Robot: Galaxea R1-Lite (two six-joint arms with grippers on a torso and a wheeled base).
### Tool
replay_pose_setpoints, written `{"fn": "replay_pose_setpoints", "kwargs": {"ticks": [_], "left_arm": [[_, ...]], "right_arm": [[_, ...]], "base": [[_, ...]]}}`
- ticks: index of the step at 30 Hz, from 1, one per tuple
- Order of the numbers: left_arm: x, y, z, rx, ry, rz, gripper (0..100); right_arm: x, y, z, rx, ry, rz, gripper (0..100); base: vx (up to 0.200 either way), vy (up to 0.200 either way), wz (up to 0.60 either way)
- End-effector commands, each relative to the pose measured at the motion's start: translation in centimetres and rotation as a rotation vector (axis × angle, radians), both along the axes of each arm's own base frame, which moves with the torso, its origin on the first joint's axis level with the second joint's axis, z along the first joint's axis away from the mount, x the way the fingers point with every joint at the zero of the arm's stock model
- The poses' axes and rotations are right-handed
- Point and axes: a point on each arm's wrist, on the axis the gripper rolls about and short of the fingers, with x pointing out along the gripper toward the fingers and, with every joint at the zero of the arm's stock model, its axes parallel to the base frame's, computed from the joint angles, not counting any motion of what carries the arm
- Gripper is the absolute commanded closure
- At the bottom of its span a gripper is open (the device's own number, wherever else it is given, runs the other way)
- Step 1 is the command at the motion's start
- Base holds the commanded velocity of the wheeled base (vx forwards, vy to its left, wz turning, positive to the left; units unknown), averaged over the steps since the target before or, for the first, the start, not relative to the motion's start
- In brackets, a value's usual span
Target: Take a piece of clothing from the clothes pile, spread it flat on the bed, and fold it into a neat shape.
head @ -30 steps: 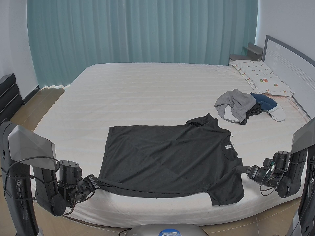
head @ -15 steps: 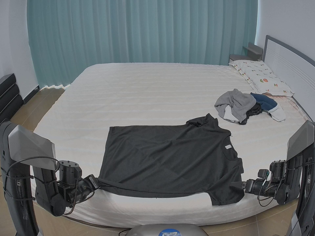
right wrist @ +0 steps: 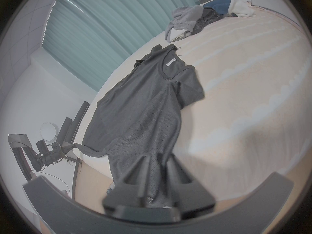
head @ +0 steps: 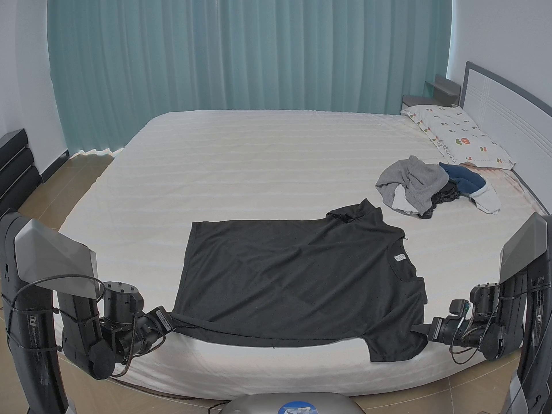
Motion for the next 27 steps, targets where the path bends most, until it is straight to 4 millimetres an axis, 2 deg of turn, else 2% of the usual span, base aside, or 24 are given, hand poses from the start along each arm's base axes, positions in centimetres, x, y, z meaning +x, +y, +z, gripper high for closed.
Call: {"fn": "replay_pose_setpoints", "kwargs": {"ticks": [1,10,15,21,27], "left_arm": [[-0.1,0.1,0.0,0.000,0.001,0.003,100],[-1.4,0.5,-0.1,0.081,0.037,-0.048,100],[-2.2,0.7,-0.3,0.118,0.060,-0.074,100],[-2.8,1.4,-0.2,0.180,0.062,-0.102,100],[-3.7,1.9,-0.1,0.223,0.067,-0.131,100]], "right_arm": [[-0.9,-0.7,0.6,0.004,0.006,-0.025,100],[-3.5,-1.1,2.5,0.038,0.033,-0.025,100],[-3.6,-1.6,2.5,0.032,0.031,-0.037,100],[-4.7,-1.8,2.3,-0.009,0.109,0.003,100],[-5.8,-2.4,3.4,-0.059,0.127,0.029,100]], "base": [[0.000,0.000,0.00],[0.000,0.000,0.00],[0.000,0.000,0.00],[0.000,0.000,0.00],[0.000,0.000,0.00]]}}
